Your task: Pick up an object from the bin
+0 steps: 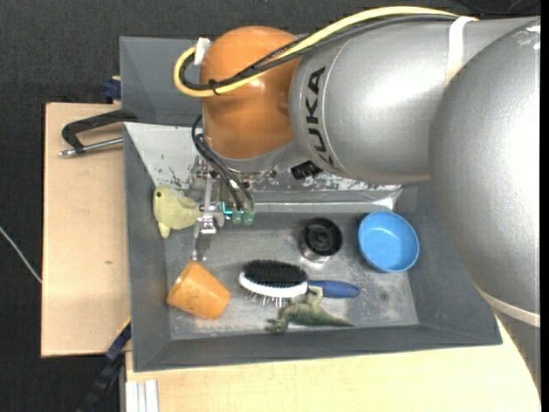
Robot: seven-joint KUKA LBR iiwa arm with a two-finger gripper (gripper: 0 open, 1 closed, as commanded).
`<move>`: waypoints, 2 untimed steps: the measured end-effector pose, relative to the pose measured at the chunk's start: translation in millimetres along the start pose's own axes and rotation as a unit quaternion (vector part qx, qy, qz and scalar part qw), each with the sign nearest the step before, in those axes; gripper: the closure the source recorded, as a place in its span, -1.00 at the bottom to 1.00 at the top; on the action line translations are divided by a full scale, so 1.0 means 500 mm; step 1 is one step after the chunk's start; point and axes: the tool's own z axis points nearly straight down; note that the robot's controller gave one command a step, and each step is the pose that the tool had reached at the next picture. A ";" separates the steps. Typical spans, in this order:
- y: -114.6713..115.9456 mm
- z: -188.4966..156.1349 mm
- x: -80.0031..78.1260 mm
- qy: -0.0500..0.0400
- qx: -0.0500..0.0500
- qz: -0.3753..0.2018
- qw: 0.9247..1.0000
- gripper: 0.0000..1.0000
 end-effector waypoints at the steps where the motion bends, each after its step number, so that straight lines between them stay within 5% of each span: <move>1: -0.189 0.246 -0.048 -0.007 -0.001 -0.072 0.997 -1.00; 2: -0.304 0.242 0.154 -0.010 0.000 -0.185 0.983 -1.00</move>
Offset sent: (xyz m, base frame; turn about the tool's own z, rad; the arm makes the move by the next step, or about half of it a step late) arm 0.0207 -0.0934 -0.1238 -0.1489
